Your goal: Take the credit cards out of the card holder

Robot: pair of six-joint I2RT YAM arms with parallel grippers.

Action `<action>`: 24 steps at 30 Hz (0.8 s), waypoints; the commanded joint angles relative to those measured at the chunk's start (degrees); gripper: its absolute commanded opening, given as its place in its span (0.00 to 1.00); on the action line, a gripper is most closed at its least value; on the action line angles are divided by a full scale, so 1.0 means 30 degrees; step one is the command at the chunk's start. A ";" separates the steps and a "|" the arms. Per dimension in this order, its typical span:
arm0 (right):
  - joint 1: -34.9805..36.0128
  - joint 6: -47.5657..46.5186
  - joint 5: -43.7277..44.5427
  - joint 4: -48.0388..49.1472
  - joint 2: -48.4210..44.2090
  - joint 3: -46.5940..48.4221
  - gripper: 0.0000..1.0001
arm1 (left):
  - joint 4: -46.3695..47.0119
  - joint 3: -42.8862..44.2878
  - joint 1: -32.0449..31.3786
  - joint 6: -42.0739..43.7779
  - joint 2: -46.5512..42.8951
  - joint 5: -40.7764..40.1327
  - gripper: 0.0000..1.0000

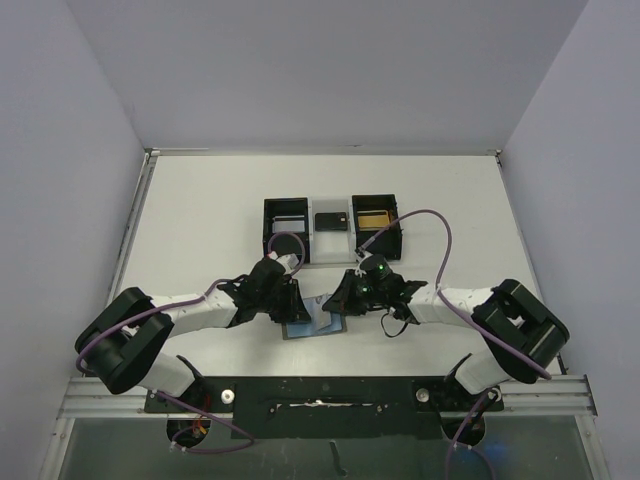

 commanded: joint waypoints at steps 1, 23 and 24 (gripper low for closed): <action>-0.0120 -0.0367 0.0514 -0.0046 -0.1140 -0.0122 0.01 | -0.0908 -0.0309 -0.0057 0.0311 -0.0298 -0.0846 0.14; -0.0067 -0.0943 0.1707 -0.1484 -0.1892 0.0364 0.00 | -0.1711 -0.0106 0.0002 0.0589 -0.1392 -0.1409 0.17; -0.0068 -0.0971 0.1932 -0.1649 -0.2148 0.0333 0.00 | -0.1671 -0.0104 0.0003 0.0415 -0.1537 -0.1470 0.18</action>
